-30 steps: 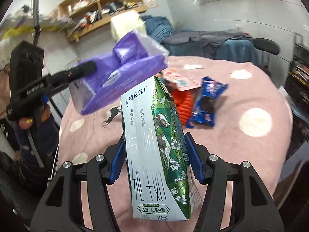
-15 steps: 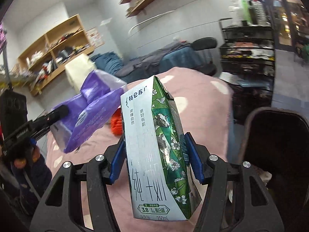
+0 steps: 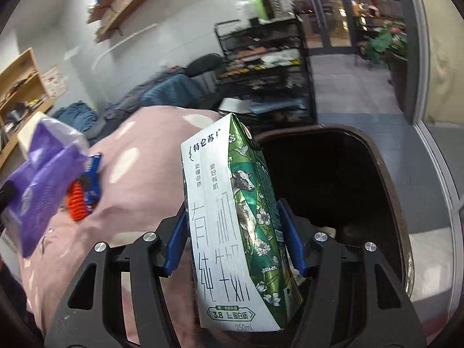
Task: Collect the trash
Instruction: 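Carry both items over the black bin and open both tools to drop them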
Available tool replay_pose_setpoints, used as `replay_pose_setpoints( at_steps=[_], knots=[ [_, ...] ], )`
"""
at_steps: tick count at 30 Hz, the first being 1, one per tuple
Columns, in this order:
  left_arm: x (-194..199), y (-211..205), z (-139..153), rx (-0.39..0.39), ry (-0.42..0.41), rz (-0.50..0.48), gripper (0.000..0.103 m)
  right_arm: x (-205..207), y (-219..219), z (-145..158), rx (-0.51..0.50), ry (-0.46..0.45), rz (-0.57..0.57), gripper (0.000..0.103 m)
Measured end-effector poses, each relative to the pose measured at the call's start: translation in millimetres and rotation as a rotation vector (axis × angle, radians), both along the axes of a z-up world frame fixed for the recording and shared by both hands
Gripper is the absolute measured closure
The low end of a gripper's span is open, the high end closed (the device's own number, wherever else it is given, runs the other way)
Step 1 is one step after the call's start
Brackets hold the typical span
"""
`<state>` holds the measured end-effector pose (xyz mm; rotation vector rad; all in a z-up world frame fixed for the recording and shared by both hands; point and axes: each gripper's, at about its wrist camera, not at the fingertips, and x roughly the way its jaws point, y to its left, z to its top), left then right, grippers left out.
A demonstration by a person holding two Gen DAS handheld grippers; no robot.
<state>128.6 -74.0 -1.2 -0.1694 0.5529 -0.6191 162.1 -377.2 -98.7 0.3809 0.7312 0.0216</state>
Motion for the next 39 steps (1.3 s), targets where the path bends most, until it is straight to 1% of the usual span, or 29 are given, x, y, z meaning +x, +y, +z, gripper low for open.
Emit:
replay_pose_setpoints(
  at_steps=[4,11,16,20,24,25,26,29,32,33,35,39],
  knots=[
    [2,-10,-4,0.007,0.017,-0.023,0.092,17,-16,-21,0.010,0.083,-0.049,0.044],
    [4,-24,-8,0.017,0.039,-0.050,0.092,31,-23,-45,-0.056,0.184,-0.098,0.044],
    [4,-34,-11,0.028,0.049,-0.065,0.092,29,-26,-54,-0.072,0.195,-0.113,0.044],
    [4,-38,-11,0.033,0.051,-0.075,0.092,22,-30,-54,-0.053,0.180,-0.123,0.039],
    [4,-44,-10,0.033,0.049,-0.086,0.092,8,-33,-47,-0.029,0.126,-0.141,0.036],
    [5,-46,-10,0.034,0.049,-0.090,0.092,6,-33,-44,-0.030,0.113,-0.148,0.033],
    [5,-47,-11,0.035,0.050,-0.095,0.092,-1,-33,-40,-0.028,0.082,-0.164,0.030],
    [7,-57,-12,0.036,0.055,-0.113,0.092,-14,-34,-28,-0.035,0.020,-0.205,0.023],
    [11,-69,-13,0.038,0.065,-0.138,0.092,-30,-39,-15,-0.045,-0.042,-0.280,0.015],
    [13,-75,-14,0.045,0.067,-0.147,0.092,-35,-40,-10,-0.051,-0.061,-0.309,0.014],
    [16,-84,-16,0.058,0.067,-0.155,0.092,-45,-42,-1,-0.073,-0.097,-0.358,0.009],
    [23,-108,-20,0.102,0.073,-0.182,0.092,-67,-45,17,-0.121,-0.184,-0.446,0.006]
  ],
)
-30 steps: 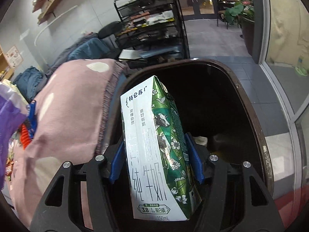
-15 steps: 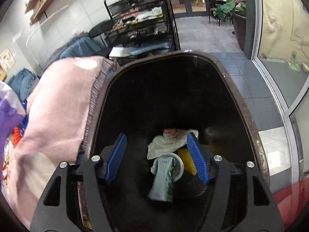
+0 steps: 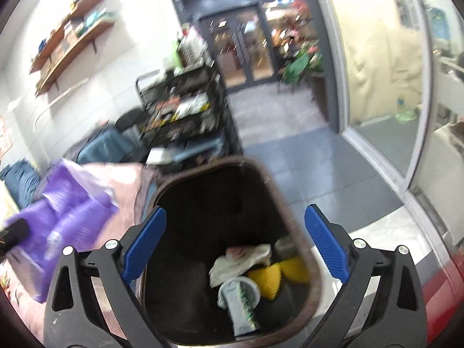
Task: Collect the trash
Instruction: 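Carry both items over the black bin and open both tools to drop them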
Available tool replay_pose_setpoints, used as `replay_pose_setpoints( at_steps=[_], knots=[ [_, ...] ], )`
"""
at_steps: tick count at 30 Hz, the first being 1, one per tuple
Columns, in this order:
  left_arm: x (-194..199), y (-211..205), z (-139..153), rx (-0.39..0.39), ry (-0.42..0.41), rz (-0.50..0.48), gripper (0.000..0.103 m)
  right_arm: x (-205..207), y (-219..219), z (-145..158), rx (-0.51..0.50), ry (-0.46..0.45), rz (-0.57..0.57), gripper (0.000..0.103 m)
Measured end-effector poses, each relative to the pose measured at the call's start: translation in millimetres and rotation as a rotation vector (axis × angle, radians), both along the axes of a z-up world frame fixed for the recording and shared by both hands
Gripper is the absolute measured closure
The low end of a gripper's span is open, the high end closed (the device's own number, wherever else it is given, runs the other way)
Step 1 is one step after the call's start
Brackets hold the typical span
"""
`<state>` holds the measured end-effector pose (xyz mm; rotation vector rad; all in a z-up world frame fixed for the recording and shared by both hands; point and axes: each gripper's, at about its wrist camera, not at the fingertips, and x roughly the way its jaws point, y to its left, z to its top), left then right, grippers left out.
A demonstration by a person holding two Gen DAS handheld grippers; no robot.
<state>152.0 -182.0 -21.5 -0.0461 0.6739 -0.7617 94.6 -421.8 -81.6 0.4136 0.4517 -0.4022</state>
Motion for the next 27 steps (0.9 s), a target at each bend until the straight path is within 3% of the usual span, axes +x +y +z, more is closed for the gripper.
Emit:
replay_pose_setpoints(
  at_steps=[8,16,19,20,21,23,27],
  knots=[
    [20,-36,-15,0.048,0.067,-0.053,0.092,-27,-19,21,-0.004,-0.092,-0.082,0.006],
    [34,-68,-28,0.113,0.130,-0.098,0.092,-35,-33,25,0.021,-0.099,-0.110,0.006],
    [40,-76,-34,0.130,0.171,-0.113,0.086,-37,-35,25,0.024,-0.097,-0.111,0.006],
    [42,-78,-36,0.141,0.178,-0.113,0.075,-37,-35,25,0.025,-0.095,-0.110,0.006],
    [42,-80,-38,0.155,0.182,-0.107,0.055,-37,-35,25,0.026,-0.093,-0.111,0.006],
    [40,-79,-41,0.160,0.184,-0.086,0.032,-37,-36,25,0.028,-0.092,-0.111,0.006],
    [37,-75,-45,0.183,0.181,-0.070,0.022,-36,-35,25,0.040,-0.090,-0.095,0.006]
  ],
)
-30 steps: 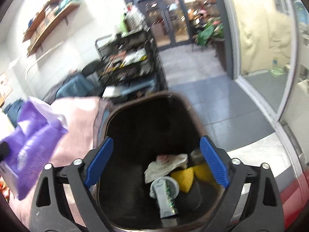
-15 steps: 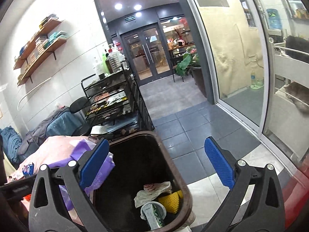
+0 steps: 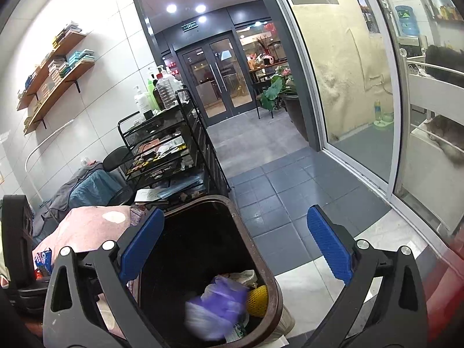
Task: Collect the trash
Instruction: 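Carry both items over the black bin and open both tools to drop them, then return both tools to the remaining trash on the bedspread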
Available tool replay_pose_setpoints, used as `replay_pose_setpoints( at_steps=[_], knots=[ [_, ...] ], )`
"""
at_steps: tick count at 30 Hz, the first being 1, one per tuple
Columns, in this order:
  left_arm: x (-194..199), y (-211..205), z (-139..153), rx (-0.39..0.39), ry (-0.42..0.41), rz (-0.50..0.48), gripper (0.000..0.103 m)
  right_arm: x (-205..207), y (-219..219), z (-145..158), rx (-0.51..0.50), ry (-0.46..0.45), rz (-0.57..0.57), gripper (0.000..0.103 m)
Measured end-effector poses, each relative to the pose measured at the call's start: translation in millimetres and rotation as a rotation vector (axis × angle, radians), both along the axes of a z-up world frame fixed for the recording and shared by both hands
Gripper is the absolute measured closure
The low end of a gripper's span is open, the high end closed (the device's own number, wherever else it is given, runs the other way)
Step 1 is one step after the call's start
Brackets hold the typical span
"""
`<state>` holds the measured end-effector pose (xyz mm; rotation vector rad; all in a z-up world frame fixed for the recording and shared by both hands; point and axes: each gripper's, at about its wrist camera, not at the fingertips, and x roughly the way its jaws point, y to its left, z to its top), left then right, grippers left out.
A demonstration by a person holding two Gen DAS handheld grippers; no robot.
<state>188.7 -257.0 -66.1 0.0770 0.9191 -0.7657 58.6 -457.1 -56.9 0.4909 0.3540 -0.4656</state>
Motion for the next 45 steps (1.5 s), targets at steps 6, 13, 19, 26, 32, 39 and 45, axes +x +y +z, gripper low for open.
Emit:
replay_pose_setpoints(
  at_steps=[6,13,19,26,32,39,45],
  knots=[
    [-17,13,19,-0.010,-0.104,0.005,0.012,2,-1,-3,0.019,-0.007,0.025,0.006],
    [-37,39,42,-0.074,-0.210,0.029,0.006,5,1,-4,0.044,-0.013,0.055,0.005],
    [-48,62,54,-0.175,-0.216,0.040,0.006,8,6,-6,0.069,-0.025,0.096,0.006],
    [-59,94,60,-0.198,-0.269,0.114,0.006,16,23,0,0.053,-0.027,0.160,0.006],
    [-68,125,58,-0.181,-0.307,0.191,0.005,28,45,8,0.047,-0.040,0.275,0.006],
    [-75,167,54,-0.142,-0.327,0.274,0.005,50,98,22,0.000,-0.026,0.489,0.006],
    [-82,215,48,-0.076,-0.338,0.365,0.005,72,147,29,0.022,-0.012,0.671,0.005]
  ],
)
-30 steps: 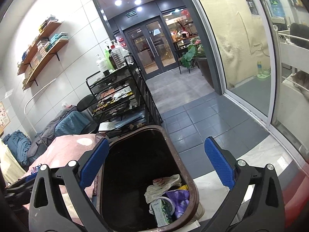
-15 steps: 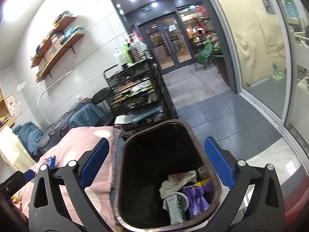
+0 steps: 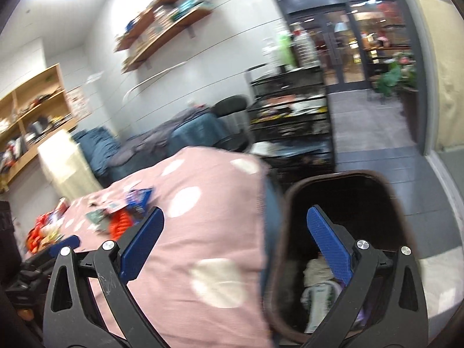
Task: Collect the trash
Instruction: 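Return both tools to the remaining trash on the bedspread, then grasp the pink snack wrapper with the left tool while the right tool grasps the blue Oreo packet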
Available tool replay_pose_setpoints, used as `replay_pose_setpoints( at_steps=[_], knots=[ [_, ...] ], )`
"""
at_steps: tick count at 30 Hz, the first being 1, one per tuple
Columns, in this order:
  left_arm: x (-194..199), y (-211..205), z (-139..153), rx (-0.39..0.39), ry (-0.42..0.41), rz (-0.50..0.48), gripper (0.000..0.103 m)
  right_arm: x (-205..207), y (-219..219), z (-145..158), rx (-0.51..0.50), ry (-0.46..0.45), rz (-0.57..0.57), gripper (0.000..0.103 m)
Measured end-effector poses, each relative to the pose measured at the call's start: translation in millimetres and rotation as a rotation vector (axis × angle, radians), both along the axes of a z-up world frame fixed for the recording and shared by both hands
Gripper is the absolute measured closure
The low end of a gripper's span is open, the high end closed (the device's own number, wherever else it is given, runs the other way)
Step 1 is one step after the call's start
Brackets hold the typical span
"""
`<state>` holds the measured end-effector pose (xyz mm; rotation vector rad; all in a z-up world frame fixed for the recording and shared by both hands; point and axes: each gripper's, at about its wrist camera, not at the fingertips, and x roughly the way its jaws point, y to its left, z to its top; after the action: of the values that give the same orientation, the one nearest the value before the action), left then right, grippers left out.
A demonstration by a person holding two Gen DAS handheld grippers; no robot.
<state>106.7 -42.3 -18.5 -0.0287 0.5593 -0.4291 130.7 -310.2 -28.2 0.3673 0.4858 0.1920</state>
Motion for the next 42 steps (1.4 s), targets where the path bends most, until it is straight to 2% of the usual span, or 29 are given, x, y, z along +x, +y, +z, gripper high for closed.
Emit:
replay_pose_setpoints(
  at_steps=[6,11,17,21,25,29,32,37,40,42],
  knots=[
    [-2,51,-10,0.034,0.024,0.110,0.005,26,48,0,0.039,0.063,0.180,0.006],
    [5,90,-15,0.051,0.047,0.185,0.006,50,95,-6,0.006,0.130,0.326,0.006],
    [30,130,-18,0.051,0.079,0.234,0.006,75,134,-13,-0.038,0.179,0.403,0.006],
    [51,140,-11,0.064,0.062,0.227,0.006,94,154,-14,-0.060,0.189,0.432,0.007],
    [81,152,-3,0.024,0.076,0.212,0.006,126,170,-18,-0.048,0.236,0.439,0.018],
    [114,173,2,-0.076,0.123,0.212,0.006,153,190,-25,-0.087,0.280,0.448,0.026],
    [139,182,3,-0.114,0.159,0.211,0.007,168,201,-27,-0.123,0.287,0.449,0.032],
    [190,188,-11,-0.163,0.288,0.187,0.012,191,213,-37,-0.146,0.319,0.436,0.041],
    [213,185,-24,-0.184,0.374,0.131,0.018,201,217,-43,-0.137,0.346,0.452,0.050],
    [225,181,-30,-0.204,0.421,0.101,0.028,206,220,-47,-0.139,0.359,0.453,0.059]
  ],
)
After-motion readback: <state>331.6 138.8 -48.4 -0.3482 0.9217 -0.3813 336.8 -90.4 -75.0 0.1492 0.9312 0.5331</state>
